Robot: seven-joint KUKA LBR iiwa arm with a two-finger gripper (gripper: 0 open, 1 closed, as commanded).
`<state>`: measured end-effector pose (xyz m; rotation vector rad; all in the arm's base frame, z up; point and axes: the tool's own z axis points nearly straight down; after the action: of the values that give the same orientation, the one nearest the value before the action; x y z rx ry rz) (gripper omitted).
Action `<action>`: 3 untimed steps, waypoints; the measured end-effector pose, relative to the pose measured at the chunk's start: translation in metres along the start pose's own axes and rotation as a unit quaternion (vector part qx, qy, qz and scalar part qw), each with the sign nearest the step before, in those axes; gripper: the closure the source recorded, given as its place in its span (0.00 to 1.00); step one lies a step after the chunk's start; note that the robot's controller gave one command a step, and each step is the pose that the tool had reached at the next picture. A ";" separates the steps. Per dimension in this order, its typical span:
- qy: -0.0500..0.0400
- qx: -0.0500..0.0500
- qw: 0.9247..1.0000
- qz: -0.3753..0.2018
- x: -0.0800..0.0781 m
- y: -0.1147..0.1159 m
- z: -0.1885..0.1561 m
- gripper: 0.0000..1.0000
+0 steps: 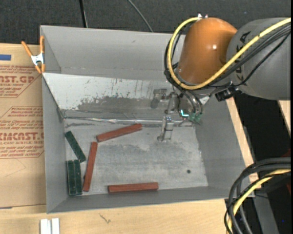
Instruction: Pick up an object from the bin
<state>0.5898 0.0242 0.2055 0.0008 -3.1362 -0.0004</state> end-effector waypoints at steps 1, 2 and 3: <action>-0.004 0.000 1.000 0.000 -0.002 0.000 -0.004 0.00; -0.006 -0.001 1.000 0.014 -0.005 0.034 0.069 0.00; -0.001 0.000 1.000 0.006 -0.002 0.043 0.116 0.00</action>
Offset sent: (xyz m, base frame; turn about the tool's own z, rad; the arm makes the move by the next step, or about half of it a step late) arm 0.0042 0.0613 -0.1355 0.0522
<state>0.5913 0.0670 0.0891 -0.0179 -3.1391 -0.0001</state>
